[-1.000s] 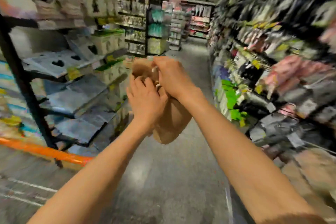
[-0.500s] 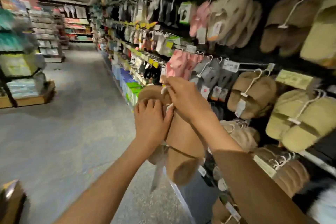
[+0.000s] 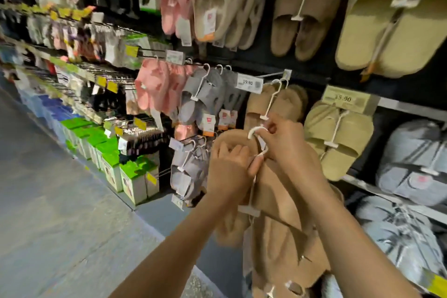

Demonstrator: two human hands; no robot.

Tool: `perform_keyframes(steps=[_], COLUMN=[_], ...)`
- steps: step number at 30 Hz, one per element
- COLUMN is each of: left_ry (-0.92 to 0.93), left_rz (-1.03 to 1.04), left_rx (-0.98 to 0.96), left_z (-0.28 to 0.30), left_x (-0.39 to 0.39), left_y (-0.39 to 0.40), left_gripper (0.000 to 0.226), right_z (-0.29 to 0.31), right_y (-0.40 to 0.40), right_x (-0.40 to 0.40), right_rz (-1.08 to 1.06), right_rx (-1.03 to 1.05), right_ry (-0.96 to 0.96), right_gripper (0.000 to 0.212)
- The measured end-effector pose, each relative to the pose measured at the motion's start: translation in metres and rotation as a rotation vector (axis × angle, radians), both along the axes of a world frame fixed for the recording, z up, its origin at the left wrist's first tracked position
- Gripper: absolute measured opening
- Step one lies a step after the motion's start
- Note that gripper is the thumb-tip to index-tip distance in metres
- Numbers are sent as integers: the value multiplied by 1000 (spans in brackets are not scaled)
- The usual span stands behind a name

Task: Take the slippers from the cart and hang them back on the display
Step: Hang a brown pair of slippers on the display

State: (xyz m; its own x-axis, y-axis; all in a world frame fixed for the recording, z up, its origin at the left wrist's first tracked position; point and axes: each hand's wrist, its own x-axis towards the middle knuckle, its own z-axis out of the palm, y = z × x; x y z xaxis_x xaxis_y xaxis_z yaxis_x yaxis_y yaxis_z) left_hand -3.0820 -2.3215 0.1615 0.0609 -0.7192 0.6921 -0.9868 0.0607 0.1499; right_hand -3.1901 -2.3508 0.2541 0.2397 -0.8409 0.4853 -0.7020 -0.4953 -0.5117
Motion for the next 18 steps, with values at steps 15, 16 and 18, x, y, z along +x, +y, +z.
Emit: perform_keyframes(steps=[15, 16, 18], left_ry=[66, 84, 149], left_rz=[-296, -317, -357], left_rx=[275, 298, 333], left_z=[16, 17, 22], left_x=[-1, -2, -5], left_y=[-228, -238, -258], left_gripper=[73, 73, 59], right_z=[-16, -14, -9], right_y=[-209, -217, -232], right_x=[-5, -7, -9], right_rz=[-163, -173, -188], right_rx=[195, 202, 204], right_ry=[-333, -341, -345], right_gripper=[14, 17, 28])
